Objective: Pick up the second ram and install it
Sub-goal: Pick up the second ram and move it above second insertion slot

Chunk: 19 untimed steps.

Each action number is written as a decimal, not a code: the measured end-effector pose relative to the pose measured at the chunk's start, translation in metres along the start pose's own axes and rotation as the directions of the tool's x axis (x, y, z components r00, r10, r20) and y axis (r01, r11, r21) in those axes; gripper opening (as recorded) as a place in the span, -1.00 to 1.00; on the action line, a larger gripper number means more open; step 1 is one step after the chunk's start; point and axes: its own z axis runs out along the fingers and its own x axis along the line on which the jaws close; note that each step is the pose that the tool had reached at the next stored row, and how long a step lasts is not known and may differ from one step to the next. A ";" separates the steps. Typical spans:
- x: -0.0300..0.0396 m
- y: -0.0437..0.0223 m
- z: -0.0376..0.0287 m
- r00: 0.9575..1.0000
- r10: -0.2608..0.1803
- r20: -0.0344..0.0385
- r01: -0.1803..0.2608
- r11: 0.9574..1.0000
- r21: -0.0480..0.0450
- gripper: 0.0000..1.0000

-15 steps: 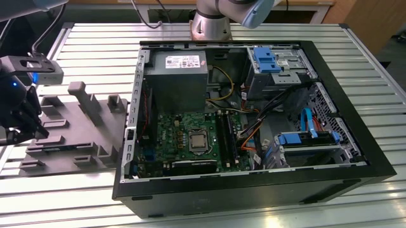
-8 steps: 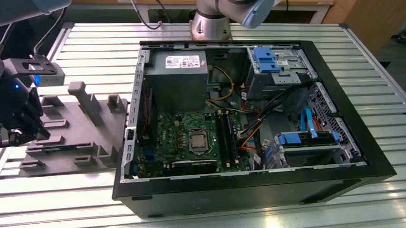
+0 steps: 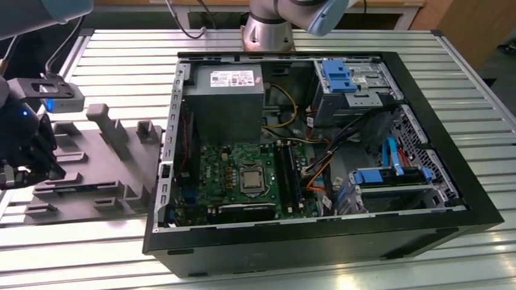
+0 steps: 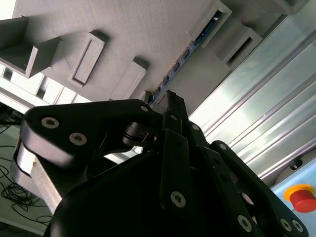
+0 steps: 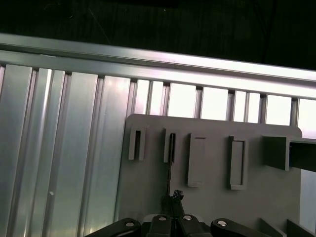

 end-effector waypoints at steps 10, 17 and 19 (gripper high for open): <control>0.0002 -0.0004 0.0076 1.000 0.000 0.000 0.000 1.000 0.000 -0.79; 0.0004 -0.0006 0.0133 1.000 0.000 0.000 0.000 1.000 0.000 -0.79; 0.0005 -0.0007 0.0147 1.000 0.000 0.000 0.000 1.000 0.000 -0.79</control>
